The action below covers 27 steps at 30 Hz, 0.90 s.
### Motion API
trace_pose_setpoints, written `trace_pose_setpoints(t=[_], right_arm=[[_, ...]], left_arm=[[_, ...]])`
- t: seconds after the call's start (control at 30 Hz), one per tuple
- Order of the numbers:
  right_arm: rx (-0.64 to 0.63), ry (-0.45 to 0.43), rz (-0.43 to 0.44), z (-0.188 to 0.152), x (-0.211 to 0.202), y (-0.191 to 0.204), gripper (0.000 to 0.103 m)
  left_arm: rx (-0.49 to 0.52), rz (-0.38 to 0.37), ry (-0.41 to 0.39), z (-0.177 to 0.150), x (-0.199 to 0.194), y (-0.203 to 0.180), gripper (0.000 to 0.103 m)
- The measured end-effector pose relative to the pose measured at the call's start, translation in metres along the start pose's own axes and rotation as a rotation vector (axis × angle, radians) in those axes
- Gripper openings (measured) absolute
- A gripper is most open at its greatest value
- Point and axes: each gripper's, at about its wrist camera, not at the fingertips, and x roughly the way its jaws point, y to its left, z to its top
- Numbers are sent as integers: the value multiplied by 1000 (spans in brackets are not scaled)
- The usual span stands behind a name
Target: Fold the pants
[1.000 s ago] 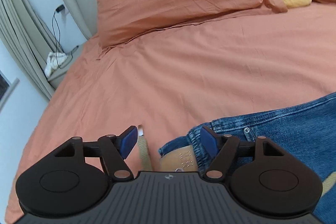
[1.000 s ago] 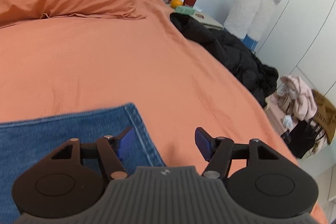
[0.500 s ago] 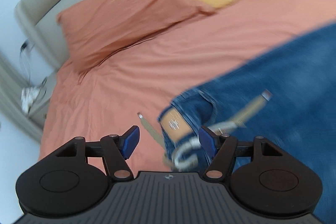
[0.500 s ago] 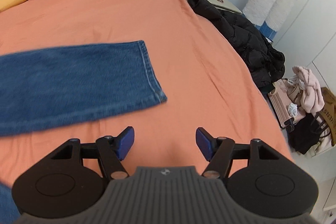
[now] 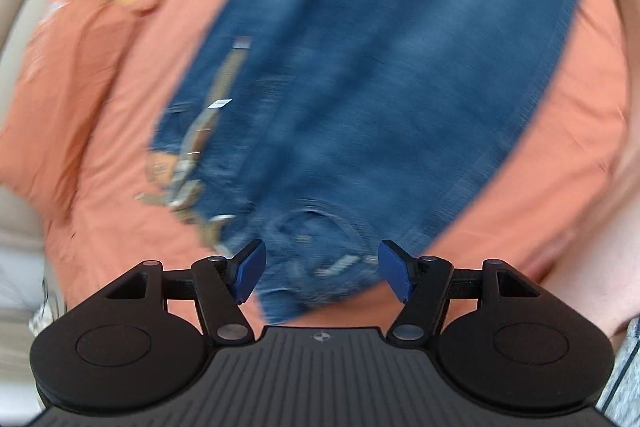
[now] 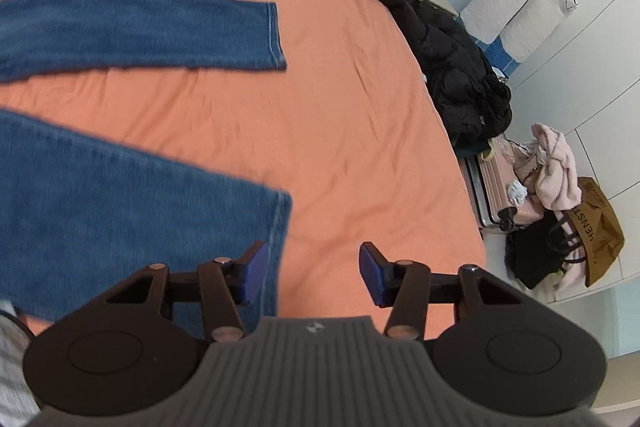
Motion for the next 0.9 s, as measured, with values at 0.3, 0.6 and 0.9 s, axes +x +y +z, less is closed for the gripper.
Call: trace_pose_setpoints(t=[0.3, 0.6, 0.9], right_arm=[[-68, 47, -21, -56, -63, -43, 43], [-369, 60, 82, -90, -32, 13, 44], [-707, -74, 109, -107, 36, 103, 43]], left_arm=[[110, -107, 112, 24, 58, -53, 77], [149, -20, 116, 29, 83, -88, 48], [-74, 104, -46, 25, 35, -62, 7]])
